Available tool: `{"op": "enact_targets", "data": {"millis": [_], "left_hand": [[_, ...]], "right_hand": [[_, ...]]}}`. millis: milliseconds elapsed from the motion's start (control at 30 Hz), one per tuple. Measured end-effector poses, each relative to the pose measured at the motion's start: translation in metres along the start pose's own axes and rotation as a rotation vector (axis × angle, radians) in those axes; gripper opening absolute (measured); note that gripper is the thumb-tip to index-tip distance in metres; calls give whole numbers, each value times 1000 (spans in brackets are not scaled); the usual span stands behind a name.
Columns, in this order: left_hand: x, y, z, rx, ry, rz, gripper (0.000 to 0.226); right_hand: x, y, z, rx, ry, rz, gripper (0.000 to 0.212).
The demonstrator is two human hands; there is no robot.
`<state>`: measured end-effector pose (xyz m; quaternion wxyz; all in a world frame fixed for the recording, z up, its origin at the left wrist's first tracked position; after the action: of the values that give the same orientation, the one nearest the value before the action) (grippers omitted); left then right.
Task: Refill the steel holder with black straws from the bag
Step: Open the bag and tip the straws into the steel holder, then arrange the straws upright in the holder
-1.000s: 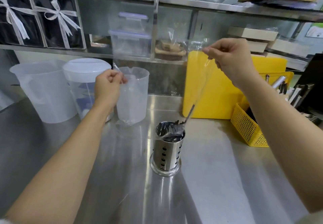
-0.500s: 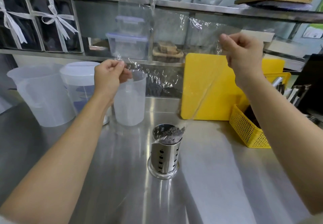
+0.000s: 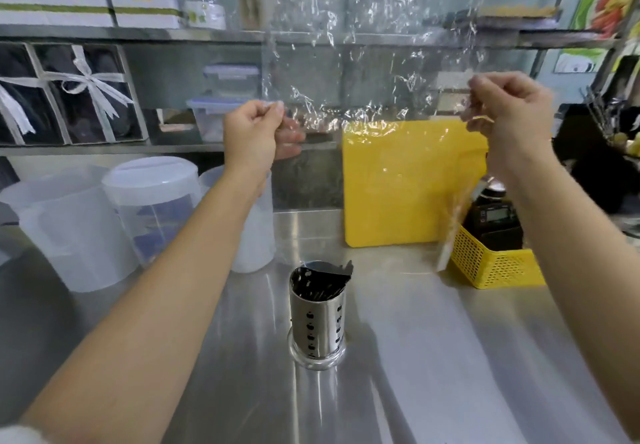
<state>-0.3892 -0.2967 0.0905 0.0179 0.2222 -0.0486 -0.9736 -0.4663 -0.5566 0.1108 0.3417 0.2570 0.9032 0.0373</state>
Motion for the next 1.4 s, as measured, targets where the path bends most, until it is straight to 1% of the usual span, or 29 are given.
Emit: {"op": "enact_targets", "data": {"millis": [100, 200, 333, 400, 467, 500, 600, 700, 767, 867, 1033, 1133, 1200, 1267, 1400], "left_hand": [[11, 18, -13, -49, -81, -126, 17], [22, 32, -32, -132, -126, -225, 16], [35, 50, -48, -314, -156, -276, 4], [42, 61, -51, -314, -208, -310, 4], [50, 76, -53, -331, -244, -322, 10], [55, 86, -56, -366, -252, -323, 13], [80, 121, -75, -503, -278, -345, 21], [111, 150, -118, -545, -390, -381, 16], [132, 162, -151, -560, -472, -378, 22], [160, 171, -193, -583, -584, -352, 35], [202, 173, -241, -584, -758, -280, 42], [220, 175, -260, -569, -865, -246, 40], [227, 176, -269, -540, -910, -221, 36], [230, 178, -275, -542, -917, -205, 30], [228, 179, -279, -547, -904, -199, 20]], "right_hand": [[8, -35, 6, 58, 73, 55, 10], [17, -73, 17, 172, 133, 67, 12], [24, -114, 24, 249, 207, 62, 4], [23, -132, 29, 256, 221, 68, 7], [21, -147, 35, 255, 232, 64, 6], [20, -155, 40, 264, 238, 61, 7], [19, -183, 73, 356, 305, 56, 21], [24, -222, 120, 441, 423, 37, 31], [31, -246, 148, 489, 492, 33, 33], [47, -271, 184, 555, 586, 11, 29], [81, -294, 238, 645, 724, -90, 34], [101, -308, 266, 717, 789, -111, 40], [109, -316, 278, 777, 832, -126, 36], [115, -323, 283, 825, 852, -163, 31], [113, -329, 284, 887, 829, -223, 17]]}}
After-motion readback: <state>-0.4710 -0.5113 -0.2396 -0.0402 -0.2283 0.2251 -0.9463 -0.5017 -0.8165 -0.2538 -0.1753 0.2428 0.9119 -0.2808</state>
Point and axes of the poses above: each hand's wrist, its own x-axis away from the middle knuckle, its own y-axis out of the palm, z = x × y, the point moved 1 cm from there along -x, towards the middle knuckle, and after that the axes turned 5 degrees about -x, right-handed, at the moved point
